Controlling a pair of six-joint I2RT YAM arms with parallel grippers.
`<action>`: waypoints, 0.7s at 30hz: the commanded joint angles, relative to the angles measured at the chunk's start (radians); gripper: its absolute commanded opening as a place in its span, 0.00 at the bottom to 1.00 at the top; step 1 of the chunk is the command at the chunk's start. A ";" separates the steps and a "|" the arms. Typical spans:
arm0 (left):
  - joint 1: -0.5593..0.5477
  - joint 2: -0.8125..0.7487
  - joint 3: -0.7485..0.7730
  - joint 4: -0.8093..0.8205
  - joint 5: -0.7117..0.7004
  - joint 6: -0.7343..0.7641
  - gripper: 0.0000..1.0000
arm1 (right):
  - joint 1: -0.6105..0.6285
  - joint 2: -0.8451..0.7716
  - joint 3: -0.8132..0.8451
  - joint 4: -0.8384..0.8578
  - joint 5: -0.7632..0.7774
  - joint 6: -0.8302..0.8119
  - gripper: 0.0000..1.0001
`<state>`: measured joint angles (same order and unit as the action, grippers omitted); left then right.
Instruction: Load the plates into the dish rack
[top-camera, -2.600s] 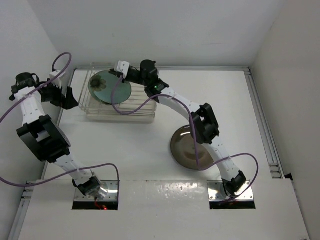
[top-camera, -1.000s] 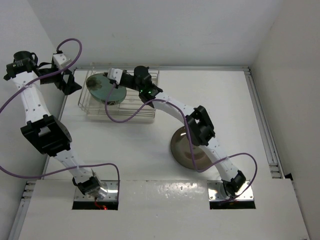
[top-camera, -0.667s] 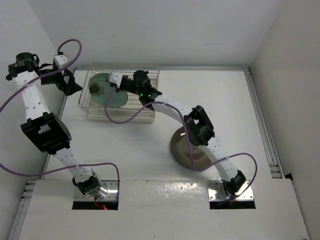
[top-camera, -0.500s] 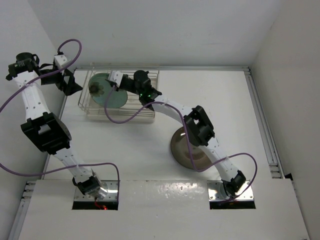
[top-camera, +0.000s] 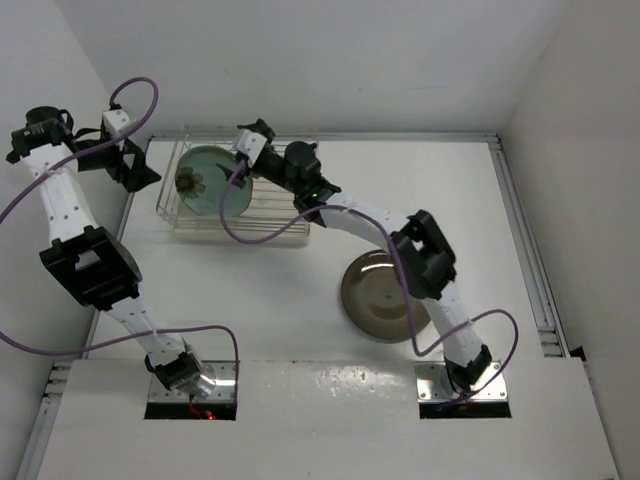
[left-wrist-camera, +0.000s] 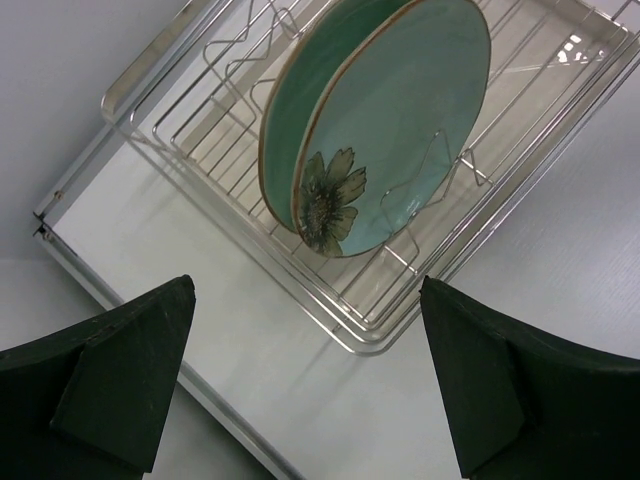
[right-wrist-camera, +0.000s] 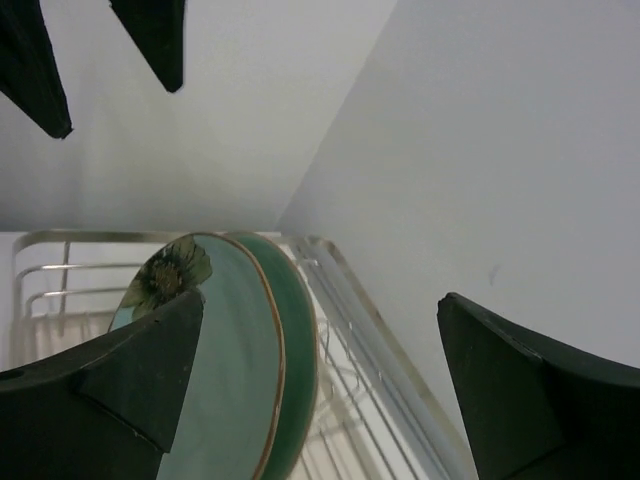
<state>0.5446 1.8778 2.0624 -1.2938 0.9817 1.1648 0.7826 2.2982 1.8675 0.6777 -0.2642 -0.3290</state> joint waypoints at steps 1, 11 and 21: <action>0.038 -0.089 -0.004 -0.009 0.025 -0.013 1.00 | -0.022 -0.369 -0.152 -0.133 0.141 0.144 0.99; 0.087 -0.203 0.044 0.119 -0.034 -0.206 1.00 | -0.457 -0.928 -0.667 -1.070 0.263 0.775 0.99; 0.048 -0.295 -0.274 0.194 0.074 -0.295 1.00 | -0.811 -1.352 -1.418 -1.072 0.125 0.990 0.99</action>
<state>0.6083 1.6012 1.8400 -1.1343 1.0031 0.9195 0.0410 0.9852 0.5159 -0.4015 -0.0444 0.5446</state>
